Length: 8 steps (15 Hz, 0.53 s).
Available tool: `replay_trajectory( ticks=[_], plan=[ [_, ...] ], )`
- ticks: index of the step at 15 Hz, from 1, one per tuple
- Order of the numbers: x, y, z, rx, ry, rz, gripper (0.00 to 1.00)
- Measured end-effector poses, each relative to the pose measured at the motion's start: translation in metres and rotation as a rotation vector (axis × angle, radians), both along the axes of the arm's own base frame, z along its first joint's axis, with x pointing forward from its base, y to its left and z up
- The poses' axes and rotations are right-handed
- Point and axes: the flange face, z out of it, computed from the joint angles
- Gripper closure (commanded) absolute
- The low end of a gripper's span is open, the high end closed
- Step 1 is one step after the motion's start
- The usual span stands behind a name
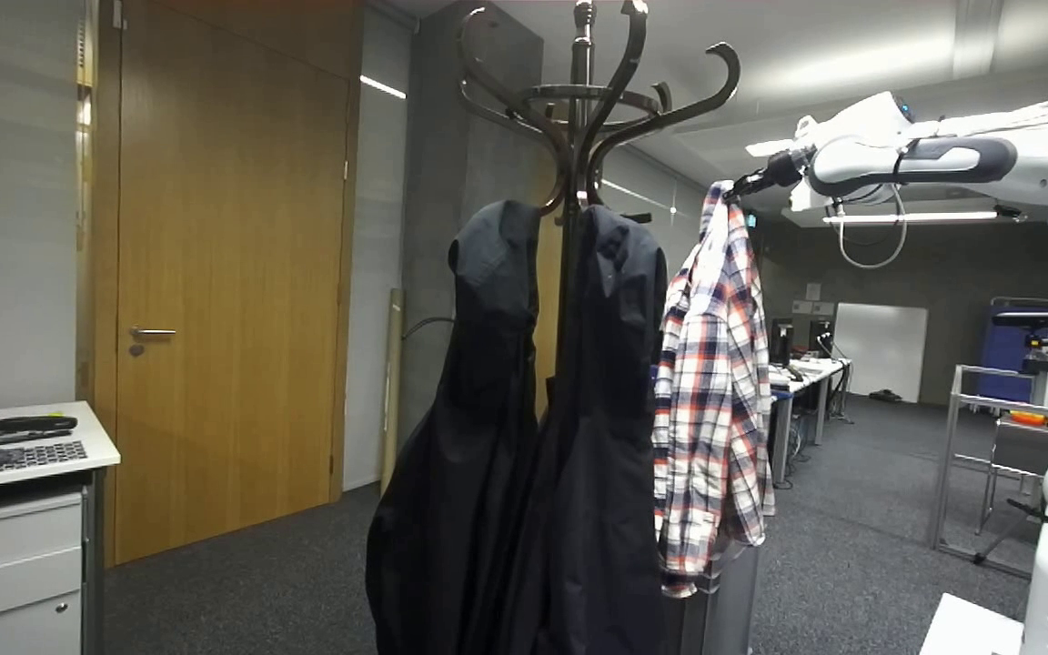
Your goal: Put the shirt inside the grey object
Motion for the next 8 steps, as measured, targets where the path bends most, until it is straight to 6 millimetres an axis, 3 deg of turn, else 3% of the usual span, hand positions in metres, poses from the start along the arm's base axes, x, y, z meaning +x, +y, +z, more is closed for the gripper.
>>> replay_trajectory(
  ticks=[4, 8],
  plan=[
    [-0.008, -0.015, 0.010, -0.012, -0.018, -0.036, 0.93],
    [-0.033, -0.039, 0.032, -0.051, -0.050, -0.108, 0.93]
  ],
)
